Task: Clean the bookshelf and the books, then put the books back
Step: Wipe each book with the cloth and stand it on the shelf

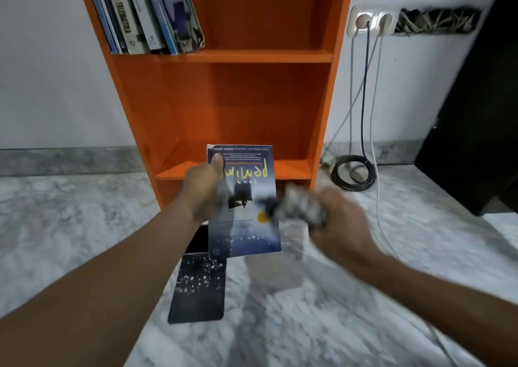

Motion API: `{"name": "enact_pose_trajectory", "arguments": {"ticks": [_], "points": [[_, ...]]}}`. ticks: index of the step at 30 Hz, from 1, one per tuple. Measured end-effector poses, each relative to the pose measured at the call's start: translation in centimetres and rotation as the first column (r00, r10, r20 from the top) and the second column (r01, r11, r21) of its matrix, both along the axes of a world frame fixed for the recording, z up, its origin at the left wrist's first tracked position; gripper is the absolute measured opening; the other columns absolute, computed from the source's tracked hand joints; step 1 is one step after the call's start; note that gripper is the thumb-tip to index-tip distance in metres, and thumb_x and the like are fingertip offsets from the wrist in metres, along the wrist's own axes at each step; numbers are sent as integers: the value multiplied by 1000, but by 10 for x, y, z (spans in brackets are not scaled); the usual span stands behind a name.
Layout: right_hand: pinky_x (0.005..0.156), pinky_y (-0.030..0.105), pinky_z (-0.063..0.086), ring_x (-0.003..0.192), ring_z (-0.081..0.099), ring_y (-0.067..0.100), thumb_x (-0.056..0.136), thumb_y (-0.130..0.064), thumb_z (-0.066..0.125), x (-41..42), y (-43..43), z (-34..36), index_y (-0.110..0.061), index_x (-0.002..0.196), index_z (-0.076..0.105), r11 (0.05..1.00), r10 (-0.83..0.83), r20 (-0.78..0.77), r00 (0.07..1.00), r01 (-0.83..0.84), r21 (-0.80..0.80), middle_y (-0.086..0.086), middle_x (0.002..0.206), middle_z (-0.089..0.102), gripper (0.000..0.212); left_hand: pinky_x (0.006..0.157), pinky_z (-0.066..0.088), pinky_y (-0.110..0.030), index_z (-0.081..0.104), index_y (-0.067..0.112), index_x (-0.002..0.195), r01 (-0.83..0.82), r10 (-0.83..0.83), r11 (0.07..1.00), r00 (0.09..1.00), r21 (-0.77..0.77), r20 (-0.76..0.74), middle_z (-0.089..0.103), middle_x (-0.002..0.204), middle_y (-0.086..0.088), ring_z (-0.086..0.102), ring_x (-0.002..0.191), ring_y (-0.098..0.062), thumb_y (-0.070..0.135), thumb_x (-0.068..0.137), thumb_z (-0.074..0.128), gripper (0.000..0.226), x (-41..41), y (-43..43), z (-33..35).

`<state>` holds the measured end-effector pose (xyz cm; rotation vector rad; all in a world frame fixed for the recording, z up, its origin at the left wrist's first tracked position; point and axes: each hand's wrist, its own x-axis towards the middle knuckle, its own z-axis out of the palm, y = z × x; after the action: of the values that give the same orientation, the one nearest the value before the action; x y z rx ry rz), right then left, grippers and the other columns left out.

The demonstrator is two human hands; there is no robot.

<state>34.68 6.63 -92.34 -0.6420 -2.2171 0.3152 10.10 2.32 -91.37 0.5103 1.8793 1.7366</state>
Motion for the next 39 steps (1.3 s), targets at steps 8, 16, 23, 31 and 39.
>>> {"name": "enact_pose_trajectory", "arguments": {"ticks": [8,16,23,31,39], "points": [[64,39,53,85,58,36,75,-15,43,-49,5,-35,-21,116,71,918,182,300,936,-271,288,14,104,62,50,73,56,-36,69,10,88,150,-166,984,963,93,211,73,87,-10,67,76,-25,33,92,59,25,23,13,29],[61,27,46,78,59,28,65,-10,83,-30,19,23,-13,113,71,925,202,27,979,-200,322,11,99,60,50,64,51,-33,61,9,97,88,-105,993,968,82,228,64,86,-9,59,75,-27,32,99,53,25,7,1,24],[61,38,50,81,57,34,65,-5,73,-61,17,-17,-20,112,72,880,164,201,966,-235,412,17,102,62,50,68,58,-37,70,7,93,172,-200,975,956,144,215,71,87,-11,69,82,-30,36,86,63,31,22,8,36],[68,33,50,82,62,35,75,-28,59,-33,24,31,-16,117,68,866,275,57,960,-273,420,20,101,61,45,73,50,-35,61,8,84,54,-78,991,978,124,194,61,79,-9,60,77,-26,32,101,48,32,9,2,28],[65,43,54,94,57,40,70,-9,68,-52,4,-34,-24,123,66,866,225,524,822,-415,279,18,110,58,55,92,50,-57,69,7,94,20,-27,995,997,97,72,66,100,-16,64,97,-36,50,88,57,45,14,19,17]]}}
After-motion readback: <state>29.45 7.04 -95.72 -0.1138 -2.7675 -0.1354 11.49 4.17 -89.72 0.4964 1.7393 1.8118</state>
